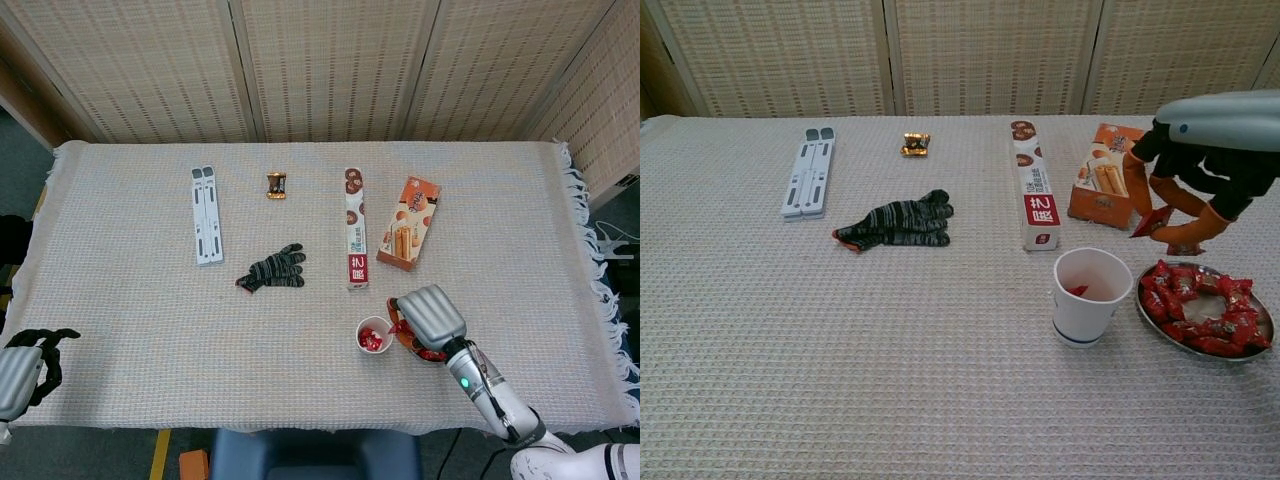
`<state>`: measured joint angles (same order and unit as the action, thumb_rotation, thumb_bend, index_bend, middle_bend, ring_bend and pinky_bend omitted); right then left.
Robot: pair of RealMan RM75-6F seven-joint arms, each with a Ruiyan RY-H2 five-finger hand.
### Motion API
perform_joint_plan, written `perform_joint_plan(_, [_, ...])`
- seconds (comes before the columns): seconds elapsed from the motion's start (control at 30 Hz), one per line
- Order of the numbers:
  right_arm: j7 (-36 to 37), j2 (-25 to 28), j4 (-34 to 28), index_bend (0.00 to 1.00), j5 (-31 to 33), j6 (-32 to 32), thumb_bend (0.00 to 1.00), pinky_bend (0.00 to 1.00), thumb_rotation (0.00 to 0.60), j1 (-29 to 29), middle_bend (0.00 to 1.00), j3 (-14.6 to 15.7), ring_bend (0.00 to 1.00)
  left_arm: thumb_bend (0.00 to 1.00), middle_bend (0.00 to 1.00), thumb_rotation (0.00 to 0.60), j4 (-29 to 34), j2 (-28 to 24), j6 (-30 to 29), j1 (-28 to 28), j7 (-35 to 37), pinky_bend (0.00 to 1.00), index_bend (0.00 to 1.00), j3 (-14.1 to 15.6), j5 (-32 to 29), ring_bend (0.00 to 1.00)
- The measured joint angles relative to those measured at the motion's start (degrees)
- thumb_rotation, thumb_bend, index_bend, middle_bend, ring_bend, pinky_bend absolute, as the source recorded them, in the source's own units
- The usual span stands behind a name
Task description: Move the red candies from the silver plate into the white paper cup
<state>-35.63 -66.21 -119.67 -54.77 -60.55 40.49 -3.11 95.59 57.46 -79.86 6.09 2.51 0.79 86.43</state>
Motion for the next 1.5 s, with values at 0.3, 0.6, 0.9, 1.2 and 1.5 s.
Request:
perform_joint_plan(0.3, [0.7,-3.8,2.0,0.70,2.3,2.3,0.31,1.00,0.600,2.7,0.77,-1.4,0.80,0.64,0.39,0.600,0.0,-0.1,-0.1,0.0,0.2,0.24,0.31,-0.1,-0.1,0.27])
perform_joint_plan(0.6, [2.0,-5.3,3.7,0.61,1.8,2.6,0.31,1.00,0.600,3.3,0.77,-1.2,0.80,0.64,0.39,0.600,0.0,-0.1,-0.2,-0.1,0.3,0.24,0.31,-0.1,-0.1,0.27])
perform_joint_plan(0.9, [3.3,-4.3,3.4,0.55,0.9,3.1,0.31,1.00,0.600,3.4,0.77,-0.4,0.80,0.64,0.39,0.600,0.0,-0.1,-0.2,-0.1,0.3,0.24,0.31,-0.1,-0.1,0.27])
perform_joint_plan(1.2, [4.0,-4.5,4.1,0.53,1.0,3.3,0.26,1.00,0.600,3.6,0.77,-0.3,0.80,0.64,0.39,0.600,0.0,-0.1,-0.2,-0.1,0.2,0.24,0.31,-0.2,-0.2,0.27])
perform_joint_plan(1.5, [5.4,-4.8,4.6,0.50,0.3,3.7,0.19,1.00,0.600,3.6,0.77,-0.2,0.80,0.64,0.39,0.600,0.0,-0.1,0.0,-0.1,0.3,0.24,0.31,-0.2,-0.3,0.27])
